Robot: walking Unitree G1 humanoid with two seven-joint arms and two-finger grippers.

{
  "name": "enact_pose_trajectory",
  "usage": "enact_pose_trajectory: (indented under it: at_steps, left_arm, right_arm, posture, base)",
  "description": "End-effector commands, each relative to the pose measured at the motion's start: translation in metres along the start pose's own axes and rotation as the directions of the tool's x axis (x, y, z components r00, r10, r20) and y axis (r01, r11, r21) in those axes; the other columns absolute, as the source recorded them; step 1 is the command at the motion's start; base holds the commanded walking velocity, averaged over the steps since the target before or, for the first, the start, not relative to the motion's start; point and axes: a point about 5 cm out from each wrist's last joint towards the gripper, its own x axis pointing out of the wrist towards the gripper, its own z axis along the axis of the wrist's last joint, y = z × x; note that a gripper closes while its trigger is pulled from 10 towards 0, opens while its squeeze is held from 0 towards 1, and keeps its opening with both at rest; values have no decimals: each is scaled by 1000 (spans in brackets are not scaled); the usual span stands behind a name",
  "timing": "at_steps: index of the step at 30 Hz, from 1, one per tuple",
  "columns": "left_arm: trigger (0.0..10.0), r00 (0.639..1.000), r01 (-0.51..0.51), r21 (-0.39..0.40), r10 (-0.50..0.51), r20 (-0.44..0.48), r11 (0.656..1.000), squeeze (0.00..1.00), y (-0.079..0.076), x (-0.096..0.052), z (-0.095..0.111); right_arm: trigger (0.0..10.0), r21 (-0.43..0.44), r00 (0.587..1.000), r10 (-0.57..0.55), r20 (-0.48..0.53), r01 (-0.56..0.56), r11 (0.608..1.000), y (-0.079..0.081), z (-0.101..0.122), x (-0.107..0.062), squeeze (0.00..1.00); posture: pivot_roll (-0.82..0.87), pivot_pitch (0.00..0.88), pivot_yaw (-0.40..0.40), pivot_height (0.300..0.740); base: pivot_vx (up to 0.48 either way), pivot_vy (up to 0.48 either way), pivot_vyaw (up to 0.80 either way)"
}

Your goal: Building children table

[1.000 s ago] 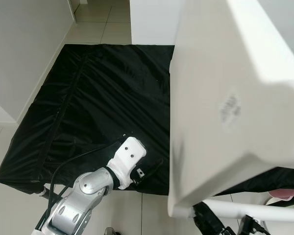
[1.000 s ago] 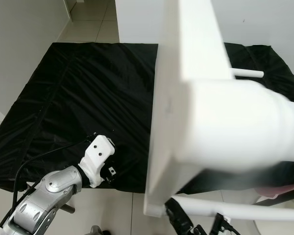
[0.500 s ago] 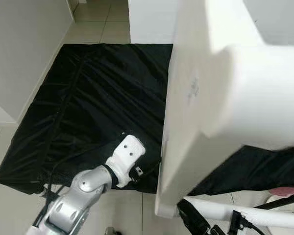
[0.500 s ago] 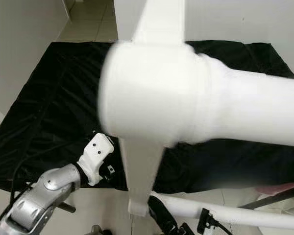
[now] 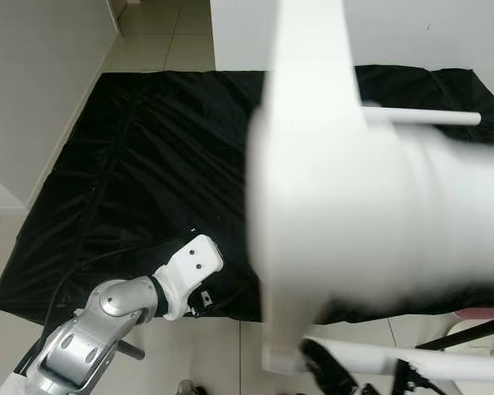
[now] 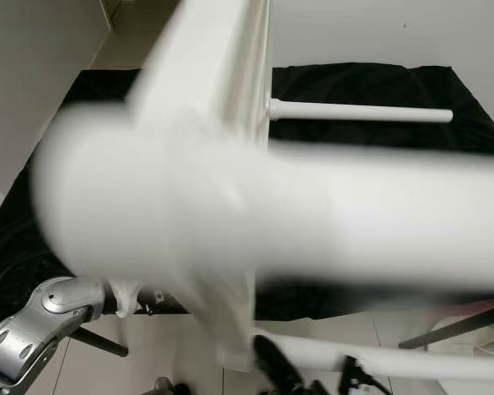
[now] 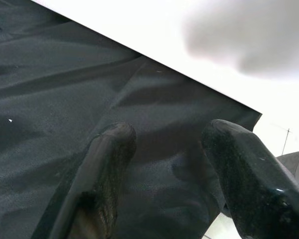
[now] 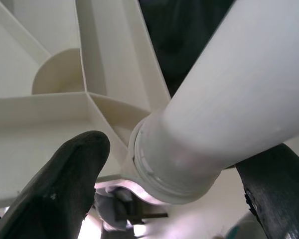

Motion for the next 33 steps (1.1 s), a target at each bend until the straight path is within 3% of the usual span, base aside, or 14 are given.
enact_pose_trajectory:
  at_steps: [1, 7, 9, 12, 17, 18, 23, 25, 29, 33]
  left_arm:
    - [10000, 1000, -1, -10, 1, -12, 1000, 0, 2, -2, -2]
    - [10000, 1000, -7, -11, 7, -21, 1000, 0, 4, -5, -2]
    - [10000, 1000, 1, -6, -1, -29, 1000, 0, 7, -9, -2]
    - [10000, 999, 9, -2, -9, -36, 1000, 0, 8, -11, -2]
    - [10000, 999, 10, 1, -10, -37, 1000, 0, 10, -13, -1]
    - [10000, 999, 5, 3, -5, -45, 1000, 0, 11, -15, -2]
    - [10000, 999, 3, 4, -3, -48, 1000, 0, 12, -16, -3]
    - [10000, 999, 13, 6, -13, -48, 1000, 0, 12, -16, -3]
    - [10000, 998, 42, -11, -43, -38, 999, 0, 12, -17, -1]
    - [10000, 998, 59, -28, -60, -31, 998, 0, 10, -17, 0]
  right_arm:
    - [10000, 25, 1000, -7, 28, 6, 1000, -4, 1, 0, 0]
    - [10000, 62, 990, -88, 115, 81, 995, -29, 5, 9, 0]
    - [10000, 89, 984, -83, 155, 70, 994, -42, -2, 18, 0]
    - [10000, 116, 981, -93, 171, 74, 990, -49, -9, 18, 0]
    - [10000, 135, 978, -126, 169, 104, 985, -60, -14, 11, 0]
    - [10000, 157, 972, -116, 204, 85, 984, -70, -14, 2, 0]
    - [10000, 164, 961, -98, 257, 56, 985, -76, -10, -6, 0]
    - [10000, 166, 936, -118, 333, 65, 984, -87, -12, -23, 0]
    - [10000, 161, 921, -132, 367, 77, 984, -93, -22, -39, 0]
    - [10000, 161, 922, -124, 366, 69, 985, -94, -24, -42, 0]
  posture:
    - [-16, 168, 48, 740]
    - [-14, 172, 58, 740]
    - [-12, 177, 74, 740]
    - [-10, 176, 75, 740]
    - [-6, 179, 76, 740]
    - [-8, 183, 89, 740]
    - [-11, 182, 99, 740]
    - [-22, 181, 121, 740]
    - [-32, 180, 133, 740]
    - [-34, 177, 133, 740]
  base:
    - [0, 0, 0]
    - [0, 0, 0]
    - [0, 0, 0]
    - [0, 0, 0]
    - [0, 0, 0]
    - [0, 0, 0]
    - [0, 0, 0]
    - [0, 0, 0]
    - [0, 0, 0]
    - [0, 0, 0]
